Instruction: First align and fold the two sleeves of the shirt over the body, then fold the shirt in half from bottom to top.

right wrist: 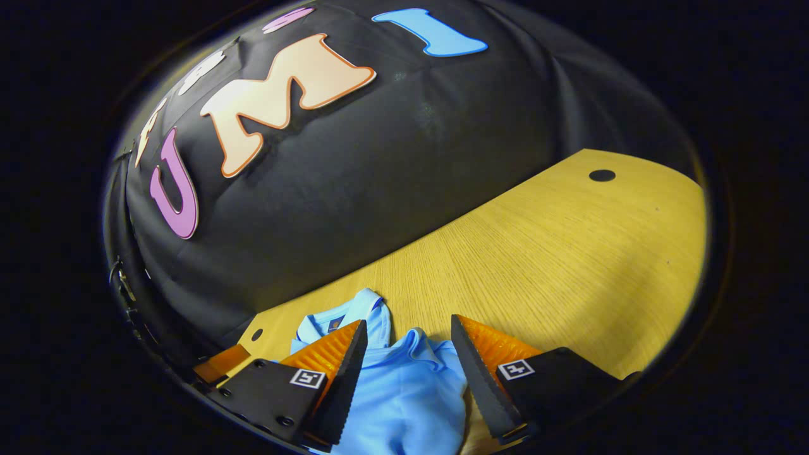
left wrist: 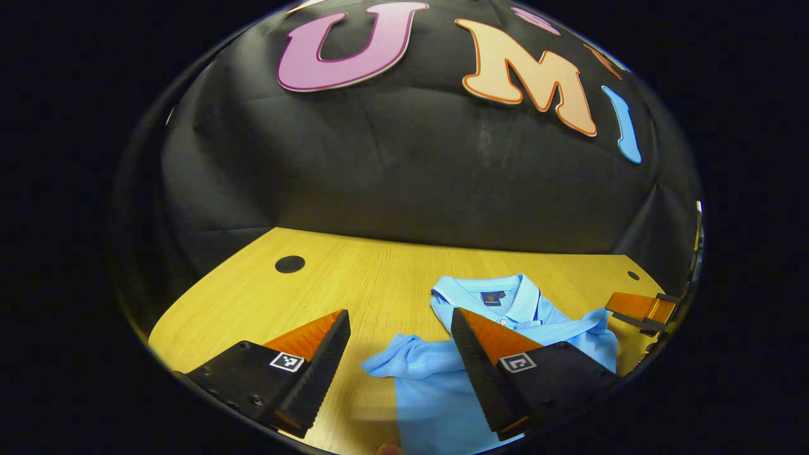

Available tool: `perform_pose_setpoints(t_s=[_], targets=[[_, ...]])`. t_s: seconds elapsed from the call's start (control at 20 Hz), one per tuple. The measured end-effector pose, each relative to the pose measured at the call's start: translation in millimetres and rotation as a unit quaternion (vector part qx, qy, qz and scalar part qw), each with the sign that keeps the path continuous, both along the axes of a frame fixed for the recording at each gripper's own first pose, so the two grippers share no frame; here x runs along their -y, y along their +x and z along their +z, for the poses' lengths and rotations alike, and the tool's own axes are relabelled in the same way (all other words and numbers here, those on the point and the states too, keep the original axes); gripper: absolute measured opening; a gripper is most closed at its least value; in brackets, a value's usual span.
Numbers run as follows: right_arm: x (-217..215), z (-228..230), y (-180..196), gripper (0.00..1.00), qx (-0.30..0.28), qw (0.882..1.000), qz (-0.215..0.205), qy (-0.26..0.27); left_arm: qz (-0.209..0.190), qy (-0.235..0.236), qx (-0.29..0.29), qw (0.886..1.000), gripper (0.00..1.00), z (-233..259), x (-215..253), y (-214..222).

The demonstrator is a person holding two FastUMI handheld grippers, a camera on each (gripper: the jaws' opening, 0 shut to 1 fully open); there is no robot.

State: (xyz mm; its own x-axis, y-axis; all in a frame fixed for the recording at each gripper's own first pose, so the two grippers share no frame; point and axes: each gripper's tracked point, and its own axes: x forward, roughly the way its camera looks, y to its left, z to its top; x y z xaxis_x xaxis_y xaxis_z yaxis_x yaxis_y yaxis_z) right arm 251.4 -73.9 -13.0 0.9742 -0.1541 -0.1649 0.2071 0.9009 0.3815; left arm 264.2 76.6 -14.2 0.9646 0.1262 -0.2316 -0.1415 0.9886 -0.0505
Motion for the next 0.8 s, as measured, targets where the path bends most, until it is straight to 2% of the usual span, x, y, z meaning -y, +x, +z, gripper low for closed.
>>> perform_pose_setpoints(t_s=[0.05, 0.1, 0.25, 0.4, 0.6, 0.8], targets=[[-4.0, 5.3, -6.7, 0.87, 0.001, 1.0, 0.011, -0.011, -0.002, -0.004, 0.008, 1.0, 0.94, 6.5, 1.1, -8.5], [-10.4, 8.9, -13.6, 0.98, 0.002, 0.999, 0.024, -0.023, -0.004, -0.01, 0.018, 1.0, 0.94, 14.6, 2.5, -19.4], [-27.6, 22.3, -44.0, 0.97, 0.016, 0.996, 0.051, -0.065, 0.0, -0.008, 0.043, 0.999, 0.95, 30.7, 1.8, -54.5], [-44.5, 32.5, -83.2, 0.97, 0.03, 0.993, 0.071, -0.085, -0.011, -0.007, 0.067, 0.998, 0.94, 47.6, 11.3, -91.4], [-55.7, 48.9, -139.9, 0.97, 0.069, 0.988, 0.079, -0.113, -0.032, 0.009, 0.099, 0.995, 0.94, 62.7, 24.3, -144.3], [-53.6, 33.0, -192.6, 0.98, 0.088, 0.982, 0.071, -0.151, -0.054, 0.03, 0.111, 0.992, 0.94, 48.9, 33.4, -190.5]])
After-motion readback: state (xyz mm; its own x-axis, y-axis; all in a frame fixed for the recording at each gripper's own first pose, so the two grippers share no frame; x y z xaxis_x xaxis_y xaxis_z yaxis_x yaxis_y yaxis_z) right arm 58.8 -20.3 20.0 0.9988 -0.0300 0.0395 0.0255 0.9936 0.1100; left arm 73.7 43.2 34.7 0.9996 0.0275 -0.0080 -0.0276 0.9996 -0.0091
